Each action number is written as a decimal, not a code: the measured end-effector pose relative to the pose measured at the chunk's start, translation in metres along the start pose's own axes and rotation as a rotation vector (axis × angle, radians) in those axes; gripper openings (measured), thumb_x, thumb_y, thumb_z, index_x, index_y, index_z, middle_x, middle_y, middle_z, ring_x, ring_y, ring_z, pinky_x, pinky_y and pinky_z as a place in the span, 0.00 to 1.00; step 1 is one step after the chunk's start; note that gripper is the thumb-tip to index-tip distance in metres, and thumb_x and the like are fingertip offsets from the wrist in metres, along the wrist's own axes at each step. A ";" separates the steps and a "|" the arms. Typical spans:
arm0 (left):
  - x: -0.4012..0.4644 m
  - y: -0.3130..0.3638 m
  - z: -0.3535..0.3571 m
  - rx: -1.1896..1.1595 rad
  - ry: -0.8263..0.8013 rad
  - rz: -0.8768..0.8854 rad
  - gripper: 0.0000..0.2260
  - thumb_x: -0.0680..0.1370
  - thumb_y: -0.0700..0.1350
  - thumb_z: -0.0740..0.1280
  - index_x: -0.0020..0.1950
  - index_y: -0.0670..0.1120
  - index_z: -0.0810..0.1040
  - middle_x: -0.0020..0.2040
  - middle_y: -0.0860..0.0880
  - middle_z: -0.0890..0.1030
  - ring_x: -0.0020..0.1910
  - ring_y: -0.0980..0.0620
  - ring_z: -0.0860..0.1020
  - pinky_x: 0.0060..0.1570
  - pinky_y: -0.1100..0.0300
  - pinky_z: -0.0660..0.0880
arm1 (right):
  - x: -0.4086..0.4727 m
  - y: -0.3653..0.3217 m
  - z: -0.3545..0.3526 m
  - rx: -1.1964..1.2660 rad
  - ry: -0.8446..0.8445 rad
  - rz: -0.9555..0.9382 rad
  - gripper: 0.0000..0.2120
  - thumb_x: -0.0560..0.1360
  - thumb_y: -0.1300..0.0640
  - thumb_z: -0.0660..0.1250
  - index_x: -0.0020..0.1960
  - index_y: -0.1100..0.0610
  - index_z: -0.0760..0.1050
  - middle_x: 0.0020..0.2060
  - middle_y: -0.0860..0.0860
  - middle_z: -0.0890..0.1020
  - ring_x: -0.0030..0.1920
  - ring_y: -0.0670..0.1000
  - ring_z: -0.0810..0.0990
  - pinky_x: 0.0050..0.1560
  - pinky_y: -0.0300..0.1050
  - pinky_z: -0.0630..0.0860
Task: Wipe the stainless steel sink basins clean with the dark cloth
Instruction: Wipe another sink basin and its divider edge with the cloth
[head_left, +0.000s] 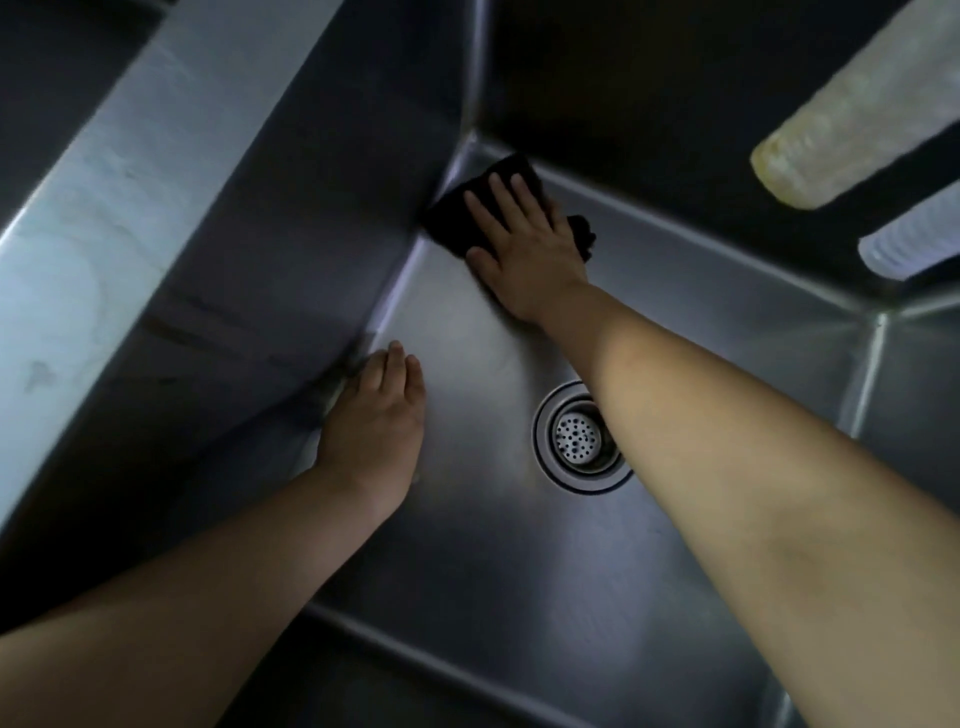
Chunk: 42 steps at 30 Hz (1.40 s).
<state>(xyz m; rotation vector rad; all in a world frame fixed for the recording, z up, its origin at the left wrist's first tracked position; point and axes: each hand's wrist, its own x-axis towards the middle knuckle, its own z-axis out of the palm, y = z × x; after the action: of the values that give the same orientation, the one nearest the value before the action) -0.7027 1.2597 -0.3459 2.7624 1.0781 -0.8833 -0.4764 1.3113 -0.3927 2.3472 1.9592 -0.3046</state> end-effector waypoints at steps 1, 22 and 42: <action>0.000 0.000 -0.001 0.008 -0.001 0.000 0.45 0.71 0.53 0.70 0.76 0.38 0.46 0.76 0.39 0.48 0.74 0.41 0.52 0.72 0.52 0.54 | -0.005 0.005 0.001 0.011 0.014 0.038 0.28 0.80 0.41 0.47 0.77 0.47 0.46 0.77 0.51 0.47 0.76 0.53 0.43 0.74 0.55 0.44; -0.012 0.028 -0.045 -0.104 0.152 0.239 0.31 0.76 0.52 0.63 0.75 0.44 0.56 0.78 0.44 0.48 0.75 0.45 0.50 0.72 0.51 0.54 | -0.257 0.123 0.028 0.070 -0.070 0.732 0.30 0.80 0.43 0.50 0.77 0.51 0.44 0.77 0.55 0.45 0.76 0.55 0.41 0.73 0.56 0.44; -0.072 -0.112 -0.118 0.175 0.410 0.607 0.19 0.70 0.52 0.57 0.48 0.43 0.82 0.41 0.44 0.82 0.41 0.40 0.80 0.47 0.47 0.72 | -0.337 -0.043 0.027 -0.197 -0.210 -0.368 0.35 0.71 0.33 0.62 0.73 0.49 0.64 0.71 0.57 0.65 0.71 0.61 0.62 0.68 0.65 0.54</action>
<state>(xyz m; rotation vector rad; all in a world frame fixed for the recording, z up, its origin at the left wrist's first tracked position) -0.7588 1.3291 -0.1919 3.1983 0.1277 -0.3532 -0.5781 0.9883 -0.3505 1.7547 2.1902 -0.3429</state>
